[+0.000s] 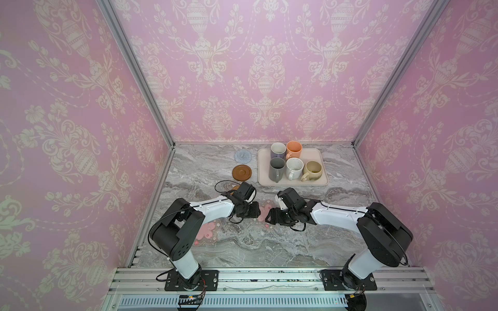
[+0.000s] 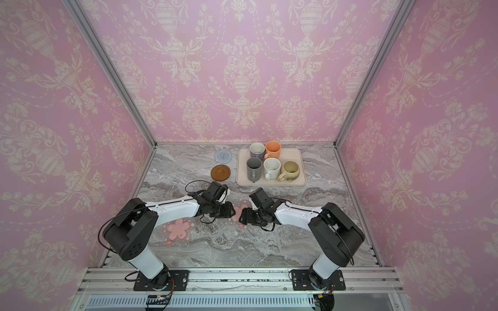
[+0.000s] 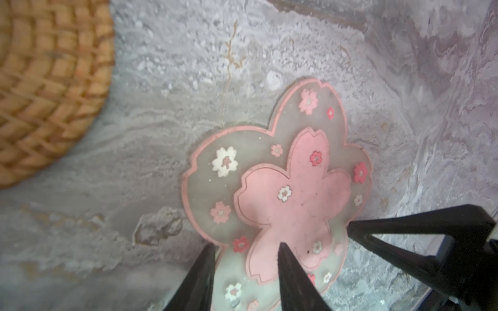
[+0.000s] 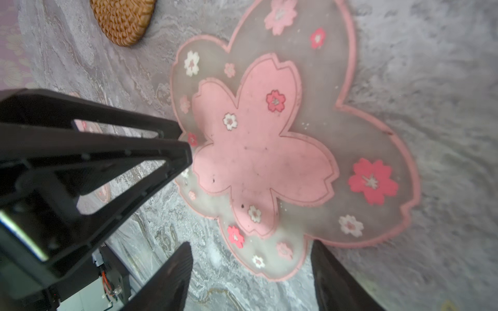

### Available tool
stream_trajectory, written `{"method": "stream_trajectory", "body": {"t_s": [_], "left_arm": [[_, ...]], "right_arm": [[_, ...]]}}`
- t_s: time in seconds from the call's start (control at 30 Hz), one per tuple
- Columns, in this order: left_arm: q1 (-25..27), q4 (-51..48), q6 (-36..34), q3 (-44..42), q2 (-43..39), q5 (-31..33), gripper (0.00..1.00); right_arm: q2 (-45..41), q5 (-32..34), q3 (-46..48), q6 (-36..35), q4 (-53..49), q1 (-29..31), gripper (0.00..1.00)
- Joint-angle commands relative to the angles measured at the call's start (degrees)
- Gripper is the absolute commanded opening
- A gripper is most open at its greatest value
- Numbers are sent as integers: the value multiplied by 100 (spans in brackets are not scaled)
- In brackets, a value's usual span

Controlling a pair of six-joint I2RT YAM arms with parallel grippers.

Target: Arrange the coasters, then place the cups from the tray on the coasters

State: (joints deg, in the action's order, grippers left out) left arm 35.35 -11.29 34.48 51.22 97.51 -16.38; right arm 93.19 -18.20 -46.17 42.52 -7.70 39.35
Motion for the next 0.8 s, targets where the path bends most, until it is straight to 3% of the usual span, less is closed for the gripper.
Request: {"method": "stream_trajectory", "body": {"t_s": [0.0,0.43,0.77], "left_arm": [[37,76,159,196,400,-137,41],[-14,356,594,483,712,-67,41],[-38,635,864,285,602,-8,42]], "right_arm": [[543,496,67,-403,-740,-339,71],[1155,368,-862,-1060,-1183,-1156,71],[1173,651,-1310,-1421,-1585,-1457,71]]}}
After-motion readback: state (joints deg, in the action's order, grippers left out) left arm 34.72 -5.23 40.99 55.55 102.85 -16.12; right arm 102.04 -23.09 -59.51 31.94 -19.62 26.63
